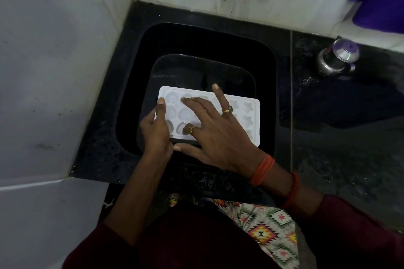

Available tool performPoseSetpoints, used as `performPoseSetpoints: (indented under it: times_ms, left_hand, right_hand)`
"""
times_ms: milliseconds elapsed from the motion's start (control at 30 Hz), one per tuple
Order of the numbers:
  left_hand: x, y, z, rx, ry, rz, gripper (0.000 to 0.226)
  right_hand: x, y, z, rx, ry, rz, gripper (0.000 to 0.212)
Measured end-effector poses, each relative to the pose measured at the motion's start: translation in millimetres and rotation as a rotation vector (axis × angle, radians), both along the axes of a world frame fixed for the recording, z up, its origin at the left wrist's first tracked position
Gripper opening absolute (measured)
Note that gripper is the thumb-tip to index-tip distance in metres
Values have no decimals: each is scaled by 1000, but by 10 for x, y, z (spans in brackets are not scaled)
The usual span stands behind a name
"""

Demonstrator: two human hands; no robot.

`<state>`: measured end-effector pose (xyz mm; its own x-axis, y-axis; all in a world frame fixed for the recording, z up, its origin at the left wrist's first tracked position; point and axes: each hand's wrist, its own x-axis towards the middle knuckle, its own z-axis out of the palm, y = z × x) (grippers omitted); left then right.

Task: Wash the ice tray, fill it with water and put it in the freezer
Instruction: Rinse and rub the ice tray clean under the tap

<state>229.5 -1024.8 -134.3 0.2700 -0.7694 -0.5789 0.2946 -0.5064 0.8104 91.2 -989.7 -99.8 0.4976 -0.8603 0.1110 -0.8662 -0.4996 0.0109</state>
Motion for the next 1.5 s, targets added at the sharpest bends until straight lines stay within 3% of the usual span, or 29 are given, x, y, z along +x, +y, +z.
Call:
performPoseSetpoints:
  times_ms: [1500]
  left_hand:
    - [32,25,-49,11,21,36,32]
  right_hand:
    - [18,-27,11,-36,54,26,63]
